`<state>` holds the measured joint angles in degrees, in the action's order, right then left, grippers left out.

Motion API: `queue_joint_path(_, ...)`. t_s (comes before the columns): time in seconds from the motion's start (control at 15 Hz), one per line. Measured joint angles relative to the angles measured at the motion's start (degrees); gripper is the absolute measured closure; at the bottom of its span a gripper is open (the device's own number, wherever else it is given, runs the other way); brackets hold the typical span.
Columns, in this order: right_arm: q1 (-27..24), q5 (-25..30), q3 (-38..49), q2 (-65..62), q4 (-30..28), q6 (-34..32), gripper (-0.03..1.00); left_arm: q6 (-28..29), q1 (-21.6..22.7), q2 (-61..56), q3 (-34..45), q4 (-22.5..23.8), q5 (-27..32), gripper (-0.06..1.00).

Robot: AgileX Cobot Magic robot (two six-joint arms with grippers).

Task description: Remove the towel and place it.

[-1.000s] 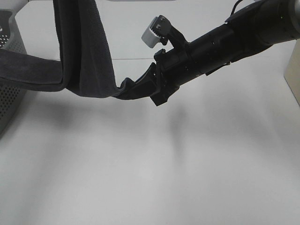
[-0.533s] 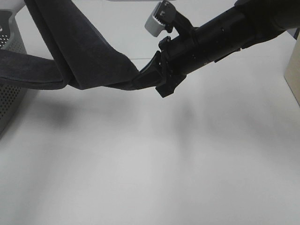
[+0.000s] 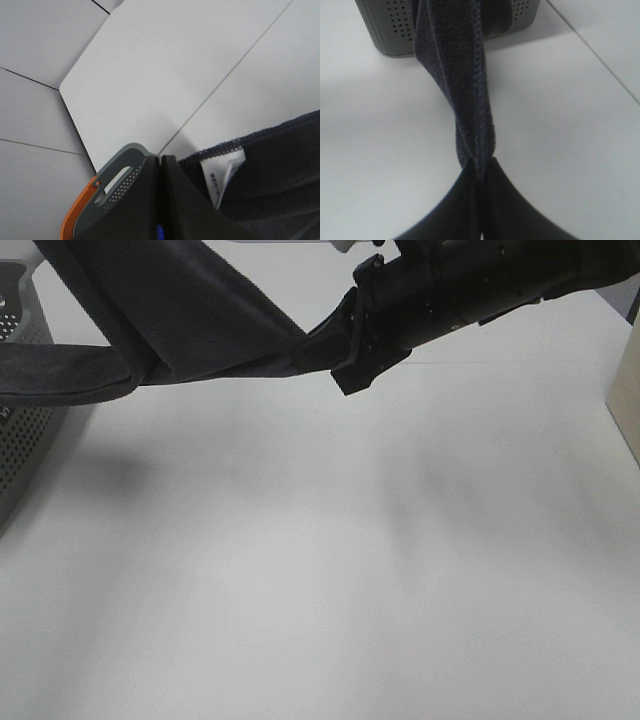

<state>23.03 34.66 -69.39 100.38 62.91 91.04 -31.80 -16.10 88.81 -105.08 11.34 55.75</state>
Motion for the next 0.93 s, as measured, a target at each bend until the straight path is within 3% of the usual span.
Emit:
queue_joint_path(0.13,-1.5,0.5,-1.9,-1.9,-0.2,-6.3,0.96,0.3,0.0,-0.1,0.0,-2.5,-4.6,0.94)
queue_joint_path(0.27,-5.0,4.9,-7.1,-3.2,-2.2,-14.4,0.96,0.3,0.0,-0.2,0.0,-6.2,-9.7,0.94)
queue_joint_path(0.4,-6.6,10.6,-15.2,-3.4,-9.2,-23.0,0.96,0.3,0.0,-0.2,0.0,-8.9,-15.6,0.94)
queue_joint_path(0.53,-6.6,14.3,-25.6,-3.4,-21.4,-32.4,0.96,0.3,0.0,-0.2,0.0,-9.8,-23.9,0.94)
queue_joint_path(0.73,-6.6,14.4,-37.6,-3.4,-31.7,-35.4,0.96,1.1,0.0,-0.2,0.0,-11.7,-36.2,0.94)
queue_joint_path(0.93,-6.6,14.3,-46.9,-2.7,-37.0,-35.4,0.96,1.4,0.1,-0.2,0.0,-12.6,-47.3,0.94)
